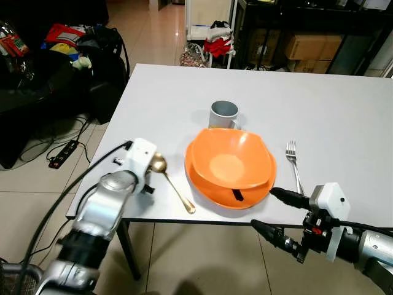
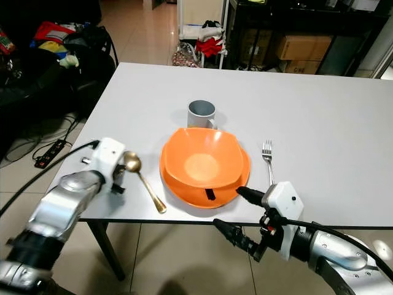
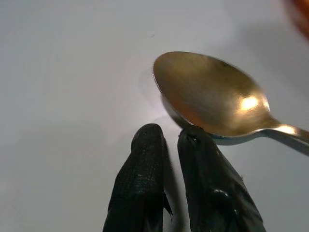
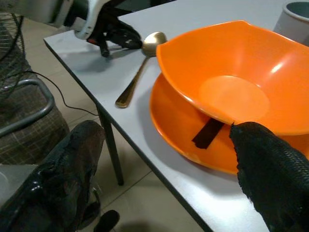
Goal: Setting the table
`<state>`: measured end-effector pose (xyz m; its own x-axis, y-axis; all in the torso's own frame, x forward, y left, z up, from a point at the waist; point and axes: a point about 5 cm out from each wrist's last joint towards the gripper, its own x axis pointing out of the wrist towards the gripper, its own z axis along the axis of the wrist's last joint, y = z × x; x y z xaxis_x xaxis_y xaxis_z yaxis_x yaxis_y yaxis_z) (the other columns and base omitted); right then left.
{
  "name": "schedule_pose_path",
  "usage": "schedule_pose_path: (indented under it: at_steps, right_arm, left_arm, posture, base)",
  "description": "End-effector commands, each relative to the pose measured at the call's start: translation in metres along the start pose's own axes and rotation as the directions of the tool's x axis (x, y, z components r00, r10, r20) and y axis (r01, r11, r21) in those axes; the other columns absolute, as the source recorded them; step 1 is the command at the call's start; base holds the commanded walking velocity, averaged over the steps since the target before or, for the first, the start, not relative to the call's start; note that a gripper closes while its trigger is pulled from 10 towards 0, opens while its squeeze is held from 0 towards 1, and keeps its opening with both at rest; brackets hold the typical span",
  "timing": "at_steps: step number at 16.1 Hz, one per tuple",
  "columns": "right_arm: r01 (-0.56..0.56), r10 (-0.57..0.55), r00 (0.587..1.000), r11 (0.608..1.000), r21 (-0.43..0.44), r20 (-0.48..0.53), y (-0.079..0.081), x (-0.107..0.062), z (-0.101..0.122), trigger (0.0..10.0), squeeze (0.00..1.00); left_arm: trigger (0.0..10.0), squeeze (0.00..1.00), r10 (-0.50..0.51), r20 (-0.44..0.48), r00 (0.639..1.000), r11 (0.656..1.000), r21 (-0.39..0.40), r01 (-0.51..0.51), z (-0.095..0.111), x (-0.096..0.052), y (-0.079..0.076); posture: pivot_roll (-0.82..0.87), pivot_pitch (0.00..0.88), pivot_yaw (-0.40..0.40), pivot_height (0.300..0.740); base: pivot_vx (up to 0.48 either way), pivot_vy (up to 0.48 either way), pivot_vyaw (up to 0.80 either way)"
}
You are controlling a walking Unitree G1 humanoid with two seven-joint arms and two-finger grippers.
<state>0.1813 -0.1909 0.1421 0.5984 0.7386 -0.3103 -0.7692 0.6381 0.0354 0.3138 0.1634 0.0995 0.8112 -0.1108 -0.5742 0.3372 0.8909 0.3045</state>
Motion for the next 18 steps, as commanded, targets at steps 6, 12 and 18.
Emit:
schedule_pose_path:
  at_steps: [6,12,18]
  right_arm:
    - [-0.025,0.025,0.999,1.000,-0.019,0.027,-0.002,-0.002,0.008,10.0,0.00]
    - [-0.023,0.024,0.999,0.999,-0.031,0.033,-0.004,-0.001,0.010,10.0,0.00]
    - [0.150,-0.161,0.969,0.986,0.070,0.189,-0.007,0.005,0.024,10.0,0.00]
  left_arm:
    - [10.0,0.00,-0.065,0.003,0.998,0.996,0.068,0.065,0.007,0.021,-0.005]
    - [10.0,0.00,-0.138,0.117,0.983,0.986,0.110,0.125,0.028,0.033,-0.008]
    - [10.0,0.00,0.000,0.311,0.950,0.992,0.123,-0.040,0.051,0.006,0.055]
  posture:
    - [-0.02,0.000,-0.007,0.740]
    - [-0.03,0.000,-0.005,0.740]
    - [-0.01,0.000,-0.007,0.740]
  base:
    - [0.000,0.000,0.00]
    - [0.000,0.000,0.00]
    - [0.000,0.000,0.00]
